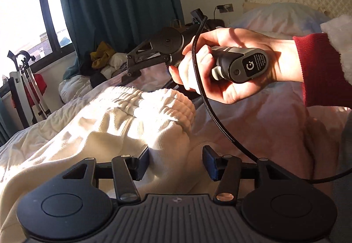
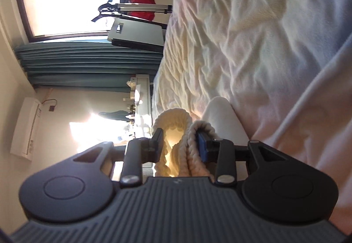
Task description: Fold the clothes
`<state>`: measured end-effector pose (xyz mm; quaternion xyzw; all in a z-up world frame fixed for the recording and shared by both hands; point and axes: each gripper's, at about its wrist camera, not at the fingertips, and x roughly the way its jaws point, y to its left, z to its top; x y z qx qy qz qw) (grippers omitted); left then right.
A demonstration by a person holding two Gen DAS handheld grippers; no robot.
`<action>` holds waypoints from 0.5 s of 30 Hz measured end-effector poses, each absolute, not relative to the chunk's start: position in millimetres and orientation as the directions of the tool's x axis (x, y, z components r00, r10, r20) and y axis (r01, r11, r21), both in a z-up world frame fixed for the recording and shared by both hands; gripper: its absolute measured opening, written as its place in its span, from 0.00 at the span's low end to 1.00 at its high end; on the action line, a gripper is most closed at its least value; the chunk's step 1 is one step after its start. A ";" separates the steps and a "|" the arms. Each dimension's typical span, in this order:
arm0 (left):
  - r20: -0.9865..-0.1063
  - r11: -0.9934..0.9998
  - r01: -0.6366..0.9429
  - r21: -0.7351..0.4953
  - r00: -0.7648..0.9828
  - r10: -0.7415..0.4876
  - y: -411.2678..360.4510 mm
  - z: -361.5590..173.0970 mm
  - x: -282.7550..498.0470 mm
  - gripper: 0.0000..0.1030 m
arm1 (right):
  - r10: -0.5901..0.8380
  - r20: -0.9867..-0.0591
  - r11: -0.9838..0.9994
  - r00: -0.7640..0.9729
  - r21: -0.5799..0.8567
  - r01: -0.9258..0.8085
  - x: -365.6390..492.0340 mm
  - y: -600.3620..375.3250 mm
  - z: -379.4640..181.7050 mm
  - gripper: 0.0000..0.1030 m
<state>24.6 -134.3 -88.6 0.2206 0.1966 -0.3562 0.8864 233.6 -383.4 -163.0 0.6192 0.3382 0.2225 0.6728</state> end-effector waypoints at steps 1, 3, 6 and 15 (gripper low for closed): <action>-0.509 0.644 0.727 0.237 0.658 -0.555 -132.7 -89.5 22.4 0.52 | 0.715 -0.154 0.119 0.682 0.988 0.098 233.1 -384.5 -162.2 0.36; -0.514 0.636 0.737 0.228 0.646 -0.565 -130.7 -91.9 20.2 0.53 | 0.701 -0.169 0.126 0.693 0.986 0.112 233.1 -385.3 -165.4 0.36; -0.522 0.627 0.744 0.230 0.639 -0.566 -127.7 -96.1 18.5 0.52 | 0.675 -0.214 0.133 0.706 0.977 0.168 232.9 -387.8 -175.1 0.36; -0.534 0.647 0.723 0.245 0.657 -0.532 -122.8 -101.1 15.4 0.54 | 0.630 -0.314 0.262 0.710 0.947 0.187 223.3 -389.7 -163.9 0.34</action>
